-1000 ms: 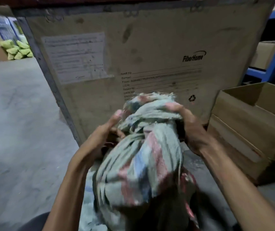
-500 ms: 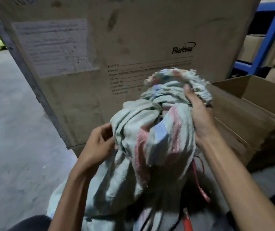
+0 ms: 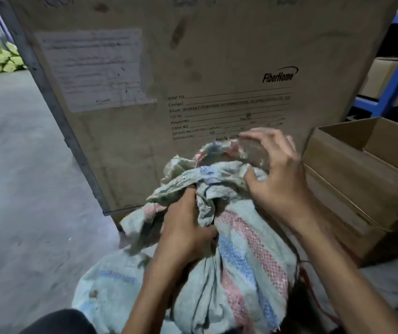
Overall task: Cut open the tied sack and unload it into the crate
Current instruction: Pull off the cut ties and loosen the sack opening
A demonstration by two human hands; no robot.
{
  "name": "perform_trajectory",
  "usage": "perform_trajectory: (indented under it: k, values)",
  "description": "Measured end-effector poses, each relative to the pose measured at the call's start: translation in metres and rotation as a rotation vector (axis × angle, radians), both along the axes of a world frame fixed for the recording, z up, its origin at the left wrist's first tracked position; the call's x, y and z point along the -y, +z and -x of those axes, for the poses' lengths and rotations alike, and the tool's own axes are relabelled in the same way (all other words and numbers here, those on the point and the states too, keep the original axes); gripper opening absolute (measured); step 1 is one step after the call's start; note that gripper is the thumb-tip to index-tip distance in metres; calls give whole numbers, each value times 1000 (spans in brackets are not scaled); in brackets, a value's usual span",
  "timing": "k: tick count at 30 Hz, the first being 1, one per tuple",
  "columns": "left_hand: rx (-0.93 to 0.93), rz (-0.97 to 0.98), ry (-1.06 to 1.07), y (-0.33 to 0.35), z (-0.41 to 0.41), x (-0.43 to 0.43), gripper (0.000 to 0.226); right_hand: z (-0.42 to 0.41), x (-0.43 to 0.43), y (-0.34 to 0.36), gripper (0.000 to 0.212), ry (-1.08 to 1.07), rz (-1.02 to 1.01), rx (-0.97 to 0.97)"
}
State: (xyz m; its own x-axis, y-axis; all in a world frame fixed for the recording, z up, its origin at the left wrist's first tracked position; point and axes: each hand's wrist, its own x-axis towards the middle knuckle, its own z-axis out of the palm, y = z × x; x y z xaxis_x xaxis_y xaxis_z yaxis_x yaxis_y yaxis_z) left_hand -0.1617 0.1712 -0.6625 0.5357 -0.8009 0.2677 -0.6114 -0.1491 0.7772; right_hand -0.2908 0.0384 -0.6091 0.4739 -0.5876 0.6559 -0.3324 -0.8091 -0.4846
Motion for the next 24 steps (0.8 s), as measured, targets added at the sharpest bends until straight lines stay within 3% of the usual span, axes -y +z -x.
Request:
perform_trajectory:
  k: [1, 3, 5, 7, 9, 12, 16, 18, 21, 24]
  values:
    - [59, 0, 10, -1, 3, 0, 48, 5, 3, 2, 53, 100, -40, -55]
    - [128, 51, -36, -3, 8, 2, 45, 8, 1, 1, 65, 303, -319, -211]
    - [155, 85, -107, 1, 11, 2, 39, 4, 0, -10, 66, 266, -306, -335]
    - [160, 94, -159, 9, 10, 2, 40, -1, 2, -19, 35, 208, -234, -257]
    - [177, 85, -147, 12, -3, -3, 42, 0, 12, -21, 7, 236, -325, -110]
    - [164, 32, -121, 12, -35, -20, 23, 16, 40, -19, 12, 210, -559, 98]
    - [129, 13, -118, 9, -53, -29, 22, 6, 48, -35, 19, -9, -719, 178]
    - [174, 50, -116, 10, -49, -32, 11, 1, 40, -32, 15, 7, -835, 267]
    - [125, 152, -70, 8, -48, -42, 29, 10, 36, -21, 24, 331, -1127, 408]
    - [-276, 223, -73, 16, -35, -42, 24, 20, 21, -10, 45, 903, -1428, 533]
